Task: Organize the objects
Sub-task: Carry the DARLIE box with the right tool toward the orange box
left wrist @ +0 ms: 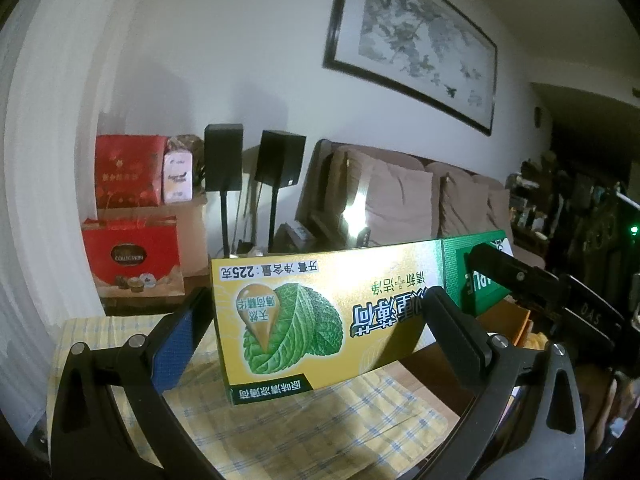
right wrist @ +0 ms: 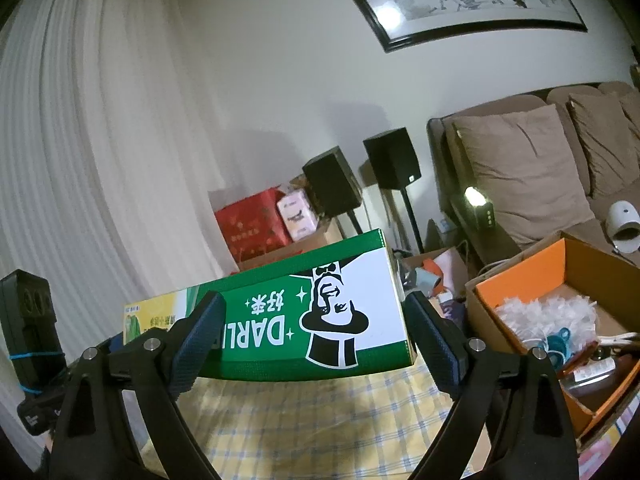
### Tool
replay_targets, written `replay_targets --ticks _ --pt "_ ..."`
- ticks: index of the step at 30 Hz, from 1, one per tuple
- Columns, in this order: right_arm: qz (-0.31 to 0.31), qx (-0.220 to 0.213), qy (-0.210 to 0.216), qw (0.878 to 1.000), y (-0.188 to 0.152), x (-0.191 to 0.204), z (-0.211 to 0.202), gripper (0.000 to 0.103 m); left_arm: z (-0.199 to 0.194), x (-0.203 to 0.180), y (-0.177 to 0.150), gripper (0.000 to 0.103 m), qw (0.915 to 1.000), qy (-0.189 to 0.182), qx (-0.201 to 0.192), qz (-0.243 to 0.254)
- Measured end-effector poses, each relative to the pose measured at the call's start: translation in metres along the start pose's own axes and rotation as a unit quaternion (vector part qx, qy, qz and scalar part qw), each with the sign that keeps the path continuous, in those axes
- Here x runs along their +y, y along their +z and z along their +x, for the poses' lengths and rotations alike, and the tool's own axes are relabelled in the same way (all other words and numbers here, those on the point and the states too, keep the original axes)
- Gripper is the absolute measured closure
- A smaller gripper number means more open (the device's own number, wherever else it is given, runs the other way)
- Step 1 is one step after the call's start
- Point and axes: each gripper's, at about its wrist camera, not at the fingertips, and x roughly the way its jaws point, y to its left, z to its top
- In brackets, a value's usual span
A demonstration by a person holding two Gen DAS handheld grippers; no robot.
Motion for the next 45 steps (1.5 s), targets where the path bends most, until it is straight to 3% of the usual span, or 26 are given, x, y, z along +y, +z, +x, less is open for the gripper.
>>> replay_targets --ticks 45 --pt "0.087 -0.070 -0.052 0.992 0.016 -0.096 -0.075 0.014 0.048 -0.121 0.012 0.000 0.9952 -0.059 0.004 0.078"
